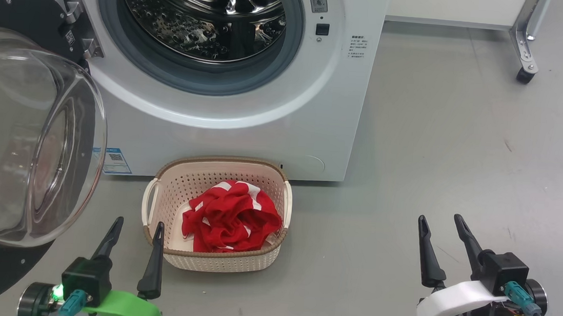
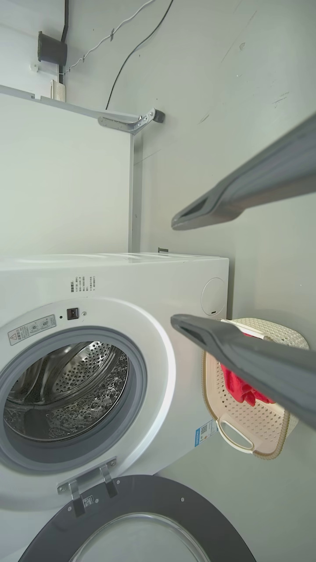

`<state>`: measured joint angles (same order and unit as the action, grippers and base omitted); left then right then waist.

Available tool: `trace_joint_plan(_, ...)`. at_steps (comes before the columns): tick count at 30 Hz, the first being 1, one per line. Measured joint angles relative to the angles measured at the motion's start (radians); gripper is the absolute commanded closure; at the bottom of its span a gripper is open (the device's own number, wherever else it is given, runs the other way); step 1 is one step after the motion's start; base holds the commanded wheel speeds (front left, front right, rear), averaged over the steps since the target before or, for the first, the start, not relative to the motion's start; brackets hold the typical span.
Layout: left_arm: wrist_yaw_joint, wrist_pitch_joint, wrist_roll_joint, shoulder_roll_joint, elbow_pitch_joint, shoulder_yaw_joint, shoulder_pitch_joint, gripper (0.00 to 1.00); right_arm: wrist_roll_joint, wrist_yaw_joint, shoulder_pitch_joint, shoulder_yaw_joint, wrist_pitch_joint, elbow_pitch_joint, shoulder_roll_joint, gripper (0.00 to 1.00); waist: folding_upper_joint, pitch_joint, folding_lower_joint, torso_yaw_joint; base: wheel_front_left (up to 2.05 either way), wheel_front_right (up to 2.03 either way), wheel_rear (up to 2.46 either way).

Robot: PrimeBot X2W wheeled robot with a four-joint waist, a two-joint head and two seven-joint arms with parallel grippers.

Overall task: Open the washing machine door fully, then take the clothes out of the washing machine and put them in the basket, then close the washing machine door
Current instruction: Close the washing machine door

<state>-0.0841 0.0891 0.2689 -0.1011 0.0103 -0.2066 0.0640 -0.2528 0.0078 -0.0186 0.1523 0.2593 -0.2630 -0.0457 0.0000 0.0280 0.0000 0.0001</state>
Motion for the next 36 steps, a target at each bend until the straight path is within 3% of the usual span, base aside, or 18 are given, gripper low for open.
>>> trace_joint_plan(17, 0.0, 0.001, -0.009, 0.001, -0.014, -0.018, 0.0, 0.0, 0.003, -0.001, 0.002, -0.03, 0.0, 0.015, 0.001, 0.0, 0.0, 0.005, 0.0, 0.068, 0.0, 0.0, 0.0)
trace_joint_plan(28, -0.009, 0.007, -0.01, 0.003, -0.014, -0.016, -0.001, 0.0, 0.009, 0.001, 0.002, -0.031, 0.0, 0.022, 0.001, 0.0, 0.0, 0.011, 0.0, 0.183, 0.0, 0.0, 0.0)
trace_joint_plan(36, -0.009, 0.012, -0.01, 0.007, -0.012, -0.012, -0.001, 0.0, 0.009, 0.009, 0.002, -0.029, 0.0, 0.019, 0.001, 0.0, 0.0, 0.012, 0.0, 0.302, 0.0, 0.0, 0.0)
